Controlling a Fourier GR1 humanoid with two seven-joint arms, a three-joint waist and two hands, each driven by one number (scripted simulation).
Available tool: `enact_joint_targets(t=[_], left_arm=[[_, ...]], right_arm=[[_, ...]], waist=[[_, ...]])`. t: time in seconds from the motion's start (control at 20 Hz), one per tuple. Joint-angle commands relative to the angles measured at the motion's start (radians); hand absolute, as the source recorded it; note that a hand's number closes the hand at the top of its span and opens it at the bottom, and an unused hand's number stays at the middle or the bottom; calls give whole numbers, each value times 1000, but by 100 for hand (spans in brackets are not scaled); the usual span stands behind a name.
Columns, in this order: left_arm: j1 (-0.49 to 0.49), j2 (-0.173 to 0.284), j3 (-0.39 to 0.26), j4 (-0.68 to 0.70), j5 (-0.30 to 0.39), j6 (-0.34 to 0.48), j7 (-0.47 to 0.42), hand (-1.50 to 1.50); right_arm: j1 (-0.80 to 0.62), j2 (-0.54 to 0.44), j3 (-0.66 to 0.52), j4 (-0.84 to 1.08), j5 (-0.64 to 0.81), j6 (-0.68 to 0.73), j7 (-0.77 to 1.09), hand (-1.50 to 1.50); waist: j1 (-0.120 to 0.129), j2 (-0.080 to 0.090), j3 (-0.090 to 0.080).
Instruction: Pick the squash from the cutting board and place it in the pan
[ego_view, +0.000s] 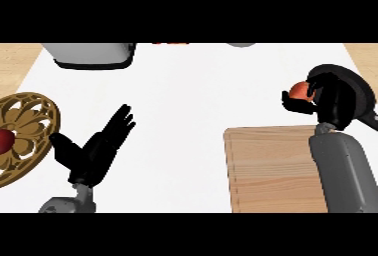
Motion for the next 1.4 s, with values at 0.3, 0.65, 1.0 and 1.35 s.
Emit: enact_joint_targets(t=[0.3,0.65,1.0,1.35], left_arm=[[-34,5,28,50,18,-42,-3,0],[-69,-39,-19,48,-37,-3,2,0],[-104,-32,3,66,-15,-24,7,0],[-55,-43,-38,27,-24,-39,-5,0]], right_arm=[[-176,-211,-210,456,-78,-307,-229,150],[-217,-303,-327,643,-216,-378,-440,150],[-271,-392,-386,749,-258,-365,-520,150],[-236,-471,-354,932,-195,-191,-391,-150]], waist=[[29,17,3],[39,22,6],[60,36,8],[98,47,11]])
